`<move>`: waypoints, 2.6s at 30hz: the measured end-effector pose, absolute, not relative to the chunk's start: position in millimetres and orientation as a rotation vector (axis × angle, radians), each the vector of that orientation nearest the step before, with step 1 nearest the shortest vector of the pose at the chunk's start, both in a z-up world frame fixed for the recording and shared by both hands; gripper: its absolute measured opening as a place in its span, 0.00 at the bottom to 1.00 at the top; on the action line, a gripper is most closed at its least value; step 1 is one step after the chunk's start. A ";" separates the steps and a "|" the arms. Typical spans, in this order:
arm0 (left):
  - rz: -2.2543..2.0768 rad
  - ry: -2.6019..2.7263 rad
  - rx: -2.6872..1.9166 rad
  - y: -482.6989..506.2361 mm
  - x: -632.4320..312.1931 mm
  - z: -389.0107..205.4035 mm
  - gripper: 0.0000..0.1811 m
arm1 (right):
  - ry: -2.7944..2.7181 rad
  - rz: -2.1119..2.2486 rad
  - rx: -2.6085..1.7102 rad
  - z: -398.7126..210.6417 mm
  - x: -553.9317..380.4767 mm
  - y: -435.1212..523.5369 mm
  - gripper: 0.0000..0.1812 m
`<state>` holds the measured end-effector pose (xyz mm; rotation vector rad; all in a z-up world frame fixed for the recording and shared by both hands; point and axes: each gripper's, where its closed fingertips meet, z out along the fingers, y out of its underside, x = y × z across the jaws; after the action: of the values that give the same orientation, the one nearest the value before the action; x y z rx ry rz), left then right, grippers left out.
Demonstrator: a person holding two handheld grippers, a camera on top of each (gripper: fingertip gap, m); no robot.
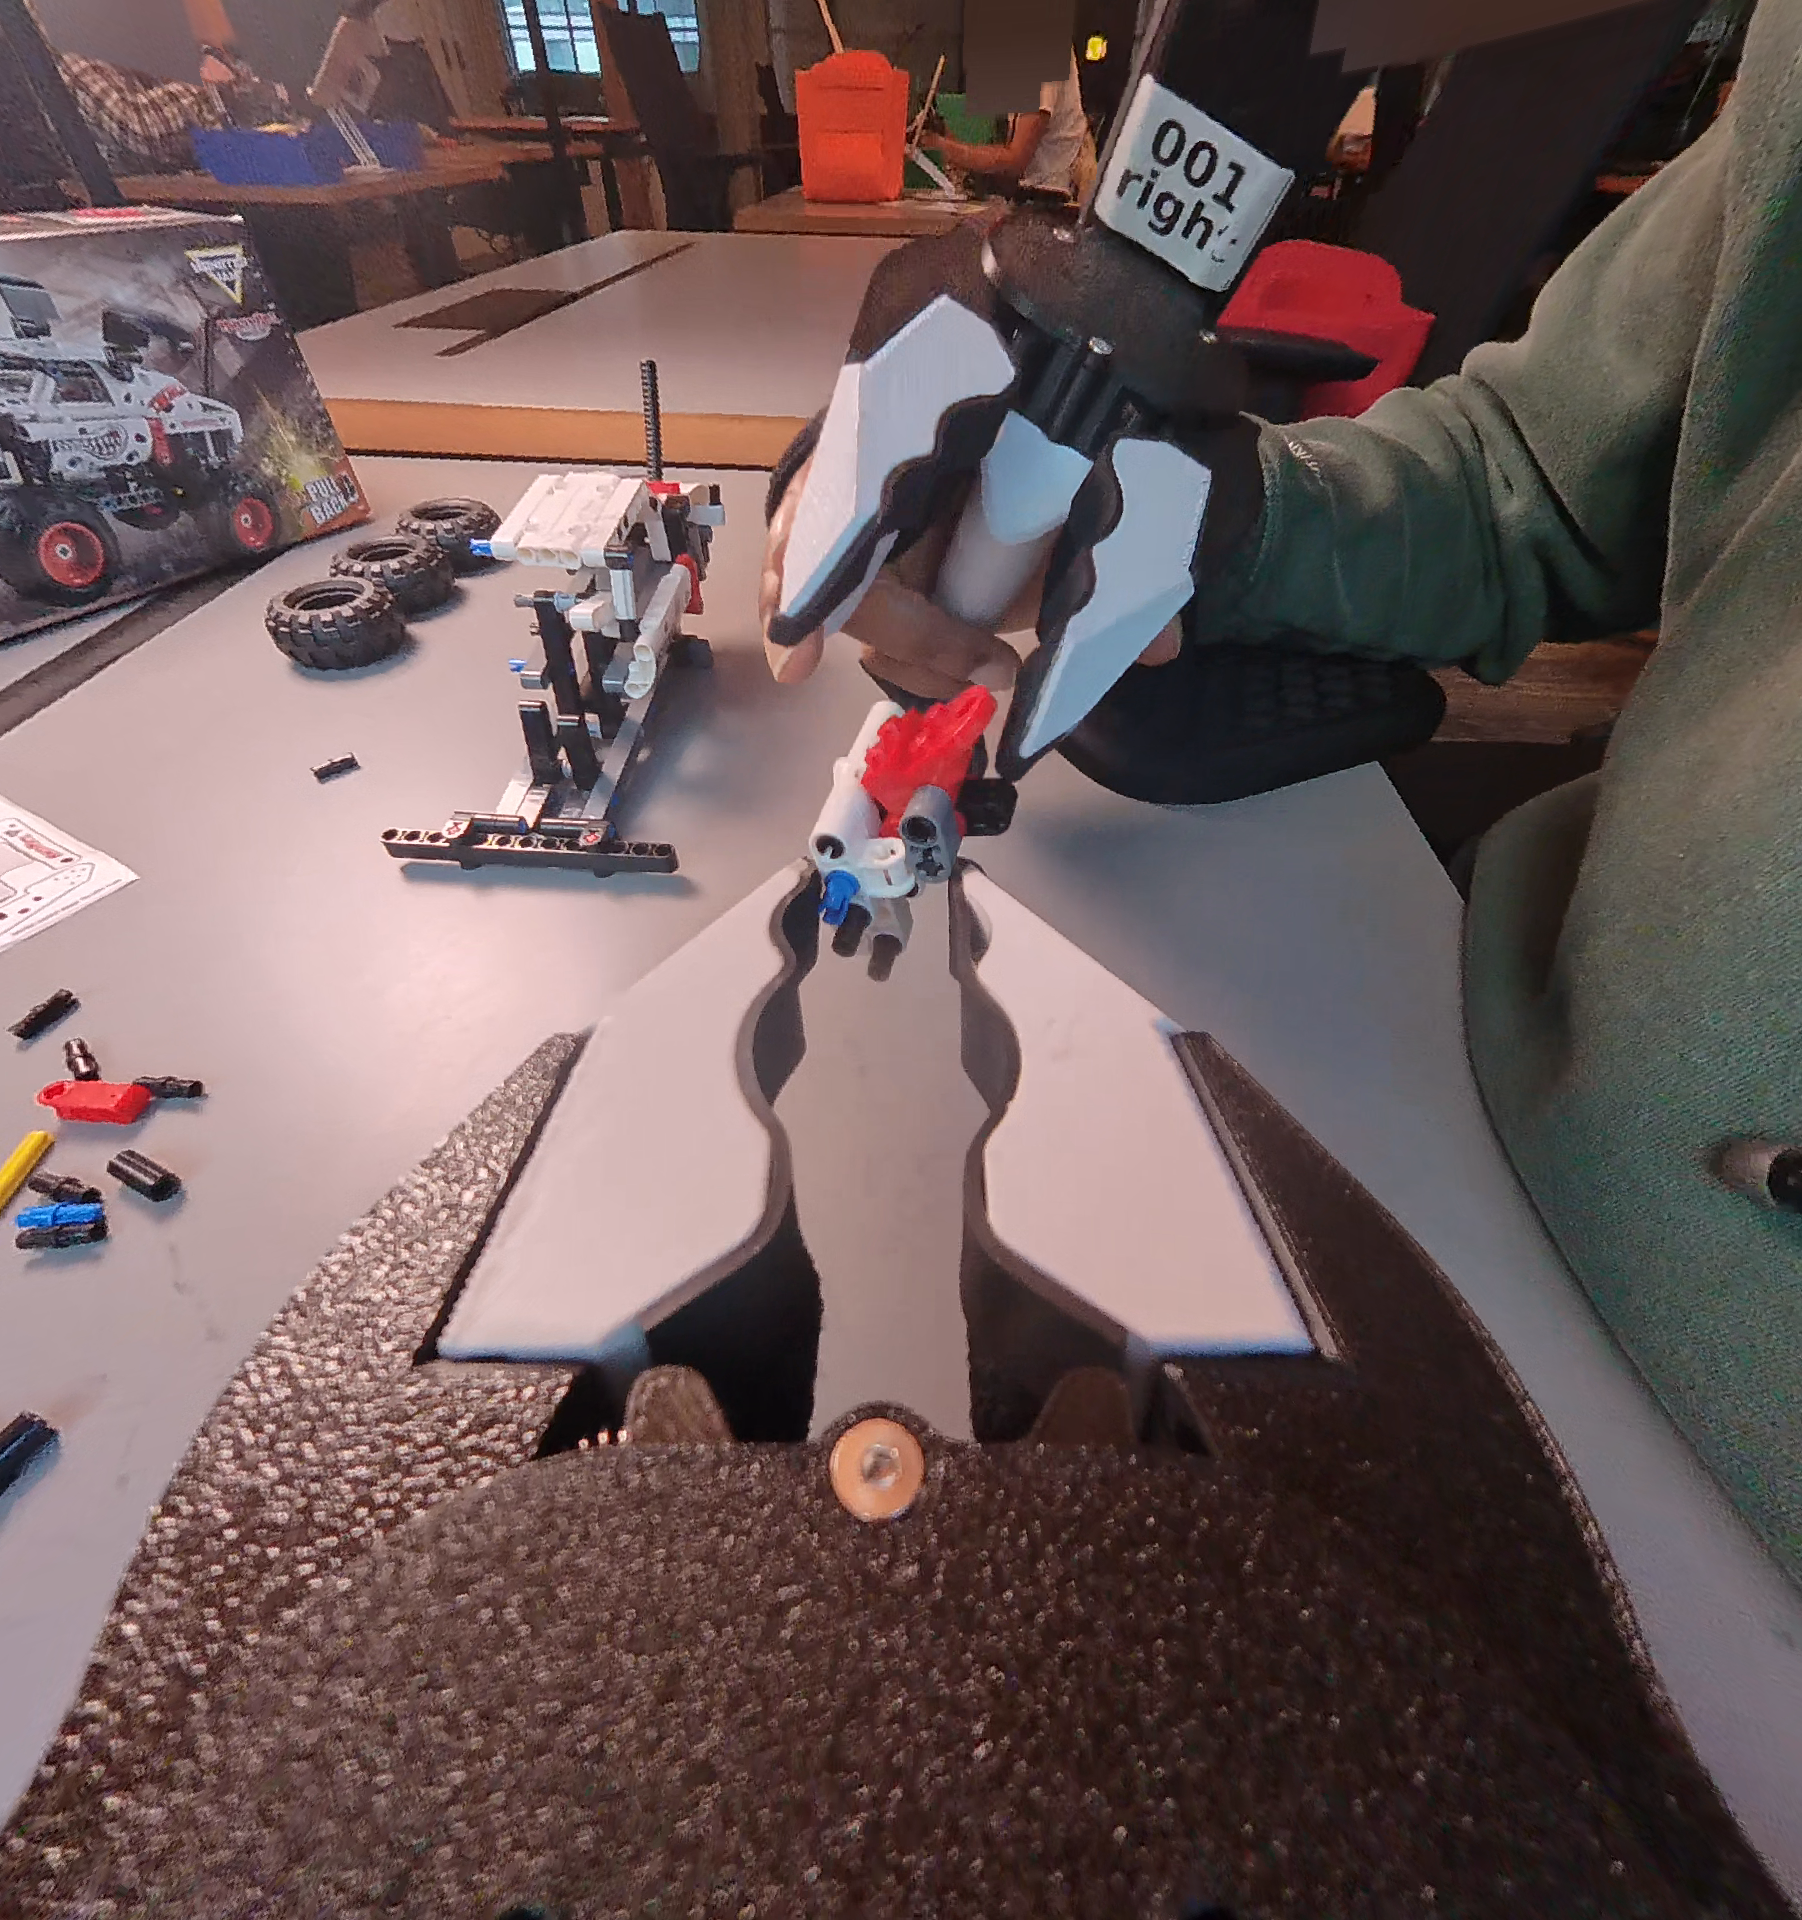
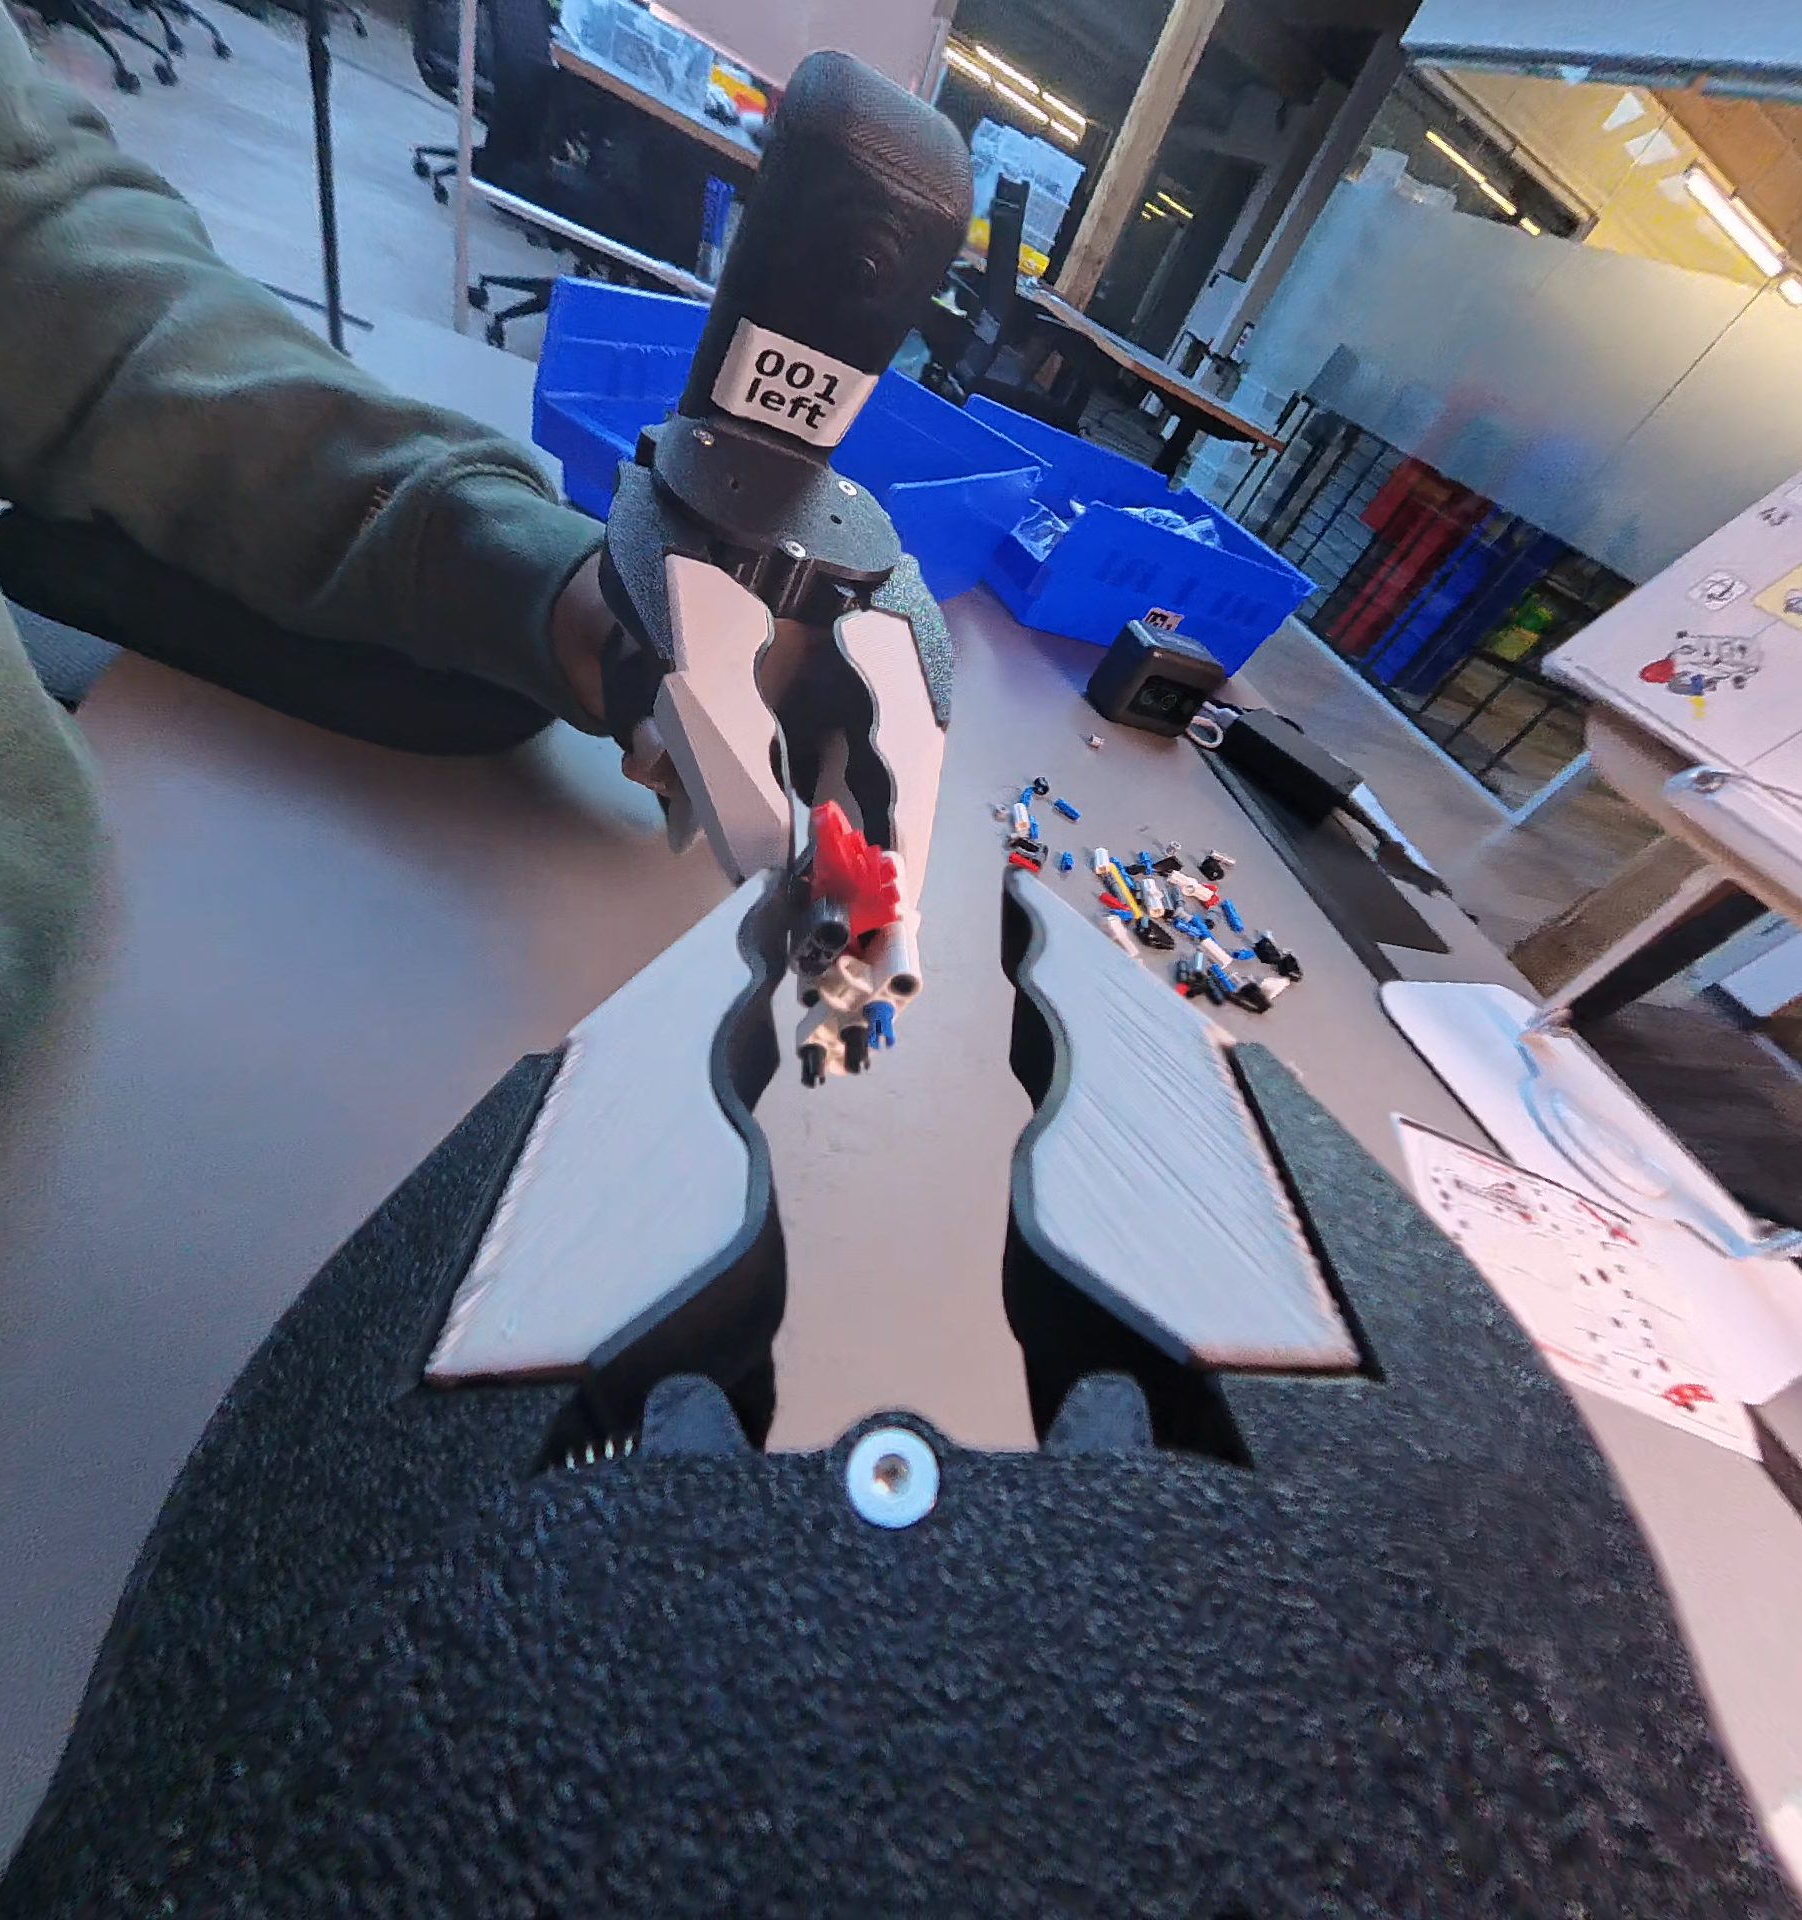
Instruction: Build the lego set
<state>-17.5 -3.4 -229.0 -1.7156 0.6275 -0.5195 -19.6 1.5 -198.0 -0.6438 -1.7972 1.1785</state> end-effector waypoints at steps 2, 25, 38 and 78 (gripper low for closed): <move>-0.528 0.621 -1.686 -4.3 -17.7 -224.2 0.13 | -1.831 1.256 -0.689 -202.5 -17.6 -0.6 0.26; -0.334 0.560 -2.025 2.9 -51.5 -274.6 0.32 | -2.117 0.287 -0.524 -300.2 -39.7 25.3 0.17; -0.375 0.676 -2.121 0.0 -29.1 -295.7 0.26 | -2.163 0.879 -0.873 -278.9 -13.4 30.2 0.24; -0.213 0.071 -1.530 0.9 -145.2 -180.0 0.24 | -1.750 1.052 -0.900 -241.4 -43.7 44.4 0.18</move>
<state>-145.2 0.9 -180.0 -1.5303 0.0706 -0.2133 -43.7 44.4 -241.4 -0.9001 -1.7499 1.0523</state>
